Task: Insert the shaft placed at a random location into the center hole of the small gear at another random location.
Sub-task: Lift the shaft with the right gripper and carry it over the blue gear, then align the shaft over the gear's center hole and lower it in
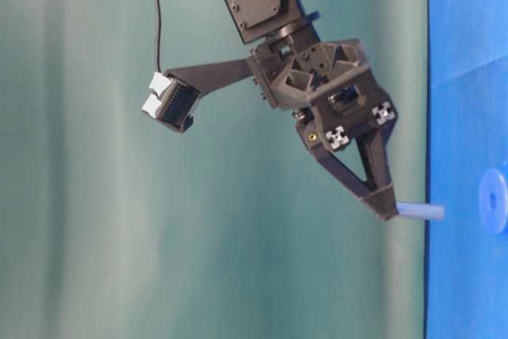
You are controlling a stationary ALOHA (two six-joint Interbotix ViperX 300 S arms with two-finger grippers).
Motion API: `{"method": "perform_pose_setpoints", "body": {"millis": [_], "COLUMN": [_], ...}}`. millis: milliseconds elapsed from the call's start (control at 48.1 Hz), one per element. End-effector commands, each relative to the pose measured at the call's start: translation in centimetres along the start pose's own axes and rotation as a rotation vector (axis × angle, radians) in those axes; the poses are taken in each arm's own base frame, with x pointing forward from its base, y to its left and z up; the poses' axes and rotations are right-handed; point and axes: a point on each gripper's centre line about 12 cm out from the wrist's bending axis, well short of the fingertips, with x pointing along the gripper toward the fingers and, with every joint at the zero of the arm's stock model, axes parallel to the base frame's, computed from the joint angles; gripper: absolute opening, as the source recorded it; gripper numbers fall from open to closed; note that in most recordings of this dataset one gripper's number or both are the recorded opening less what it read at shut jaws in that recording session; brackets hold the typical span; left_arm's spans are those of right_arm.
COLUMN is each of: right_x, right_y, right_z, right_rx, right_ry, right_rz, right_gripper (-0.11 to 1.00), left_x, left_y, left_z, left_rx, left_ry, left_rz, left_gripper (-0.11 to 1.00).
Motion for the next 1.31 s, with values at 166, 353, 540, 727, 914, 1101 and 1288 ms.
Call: {"method": "perform_pose_setpoints", "body": {"millis": [166,353,540,727,914,1101,1288], "right_x": [-0.1,0.3,1.1,1.6,1.6,1.3,-0.3], "right_y": [0.2,0.0,-0.2,-0.5,-0.5,-0.4,0.0], "right_z": [0.8,-0.5,-2.2,-3.2,-3.3,-2.4,0.4], "right_rx": [-0.003,-0.006,-0.002,0.002,0.002,0.001,-0.003], "right_ry": [-0.013,0.021,0.059,0.083,0.080,0.062,0.000], "right_rz": [0.006,0.001,-0.009,-0.017,-0.018,-0.014,0.002], "right_gripper": [0.03,0.03,0.03,0.03,0.03,0.03,0.03], "left_x": [0.1,0.1,0.1,0.1,0.1,0.1,0.1], "left_y": [0.0,0.0,0.0,0.0,0.0,0.0,0.0], "left_z": [0.4,0.4,0.5,0.4,0.4,0.4,0.4], "left_rx": [0.000,0.000,0.000,-0.002,0.000,-0.002,-0.002], "left_ry": [-0.012,-0.012,-0.014,-0.012,-0.012,-0.008,-0.008], "left_rz": [0.002,0.002,0.002,0.002,0.002,0.002,0.002], "left_gripper": [0.00,0.00,0.00,0.00,0.00,0.00,0.00]}}
